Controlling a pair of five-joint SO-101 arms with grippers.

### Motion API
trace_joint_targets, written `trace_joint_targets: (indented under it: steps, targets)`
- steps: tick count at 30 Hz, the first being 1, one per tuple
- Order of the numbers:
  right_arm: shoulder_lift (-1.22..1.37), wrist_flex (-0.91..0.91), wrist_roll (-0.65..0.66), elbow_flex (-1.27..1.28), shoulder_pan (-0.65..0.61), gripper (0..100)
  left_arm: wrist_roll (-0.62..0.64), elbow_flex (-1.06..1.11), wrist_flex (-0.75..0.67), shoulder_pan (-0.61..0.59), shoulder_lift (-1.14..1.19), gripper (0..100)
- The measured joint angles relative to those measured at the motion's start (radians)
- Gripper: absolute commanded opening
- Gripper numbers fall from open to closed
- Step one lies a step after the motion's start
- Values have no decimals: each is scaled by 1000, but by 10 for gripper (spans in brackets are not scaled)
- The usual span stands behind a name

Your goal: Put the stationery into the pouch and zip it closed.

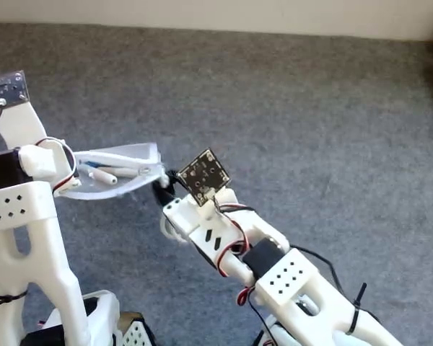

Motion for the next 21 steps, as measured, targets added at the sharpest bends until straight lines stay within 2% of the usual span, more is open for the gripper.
trace_joint_targets:
  steps: [9, 14, 21]
  targets:
    - [-201, 232, 0, 0, -2, 5, -2, 3, -6, 2, 0, 34]
    - [-216, 269, 77, 0, -2, 5, -3, 3, -26, 2, 0, 38]
    - [-239, 445, 97, 0, -6, 5, -206, -34, -40, 55, 2, 39]
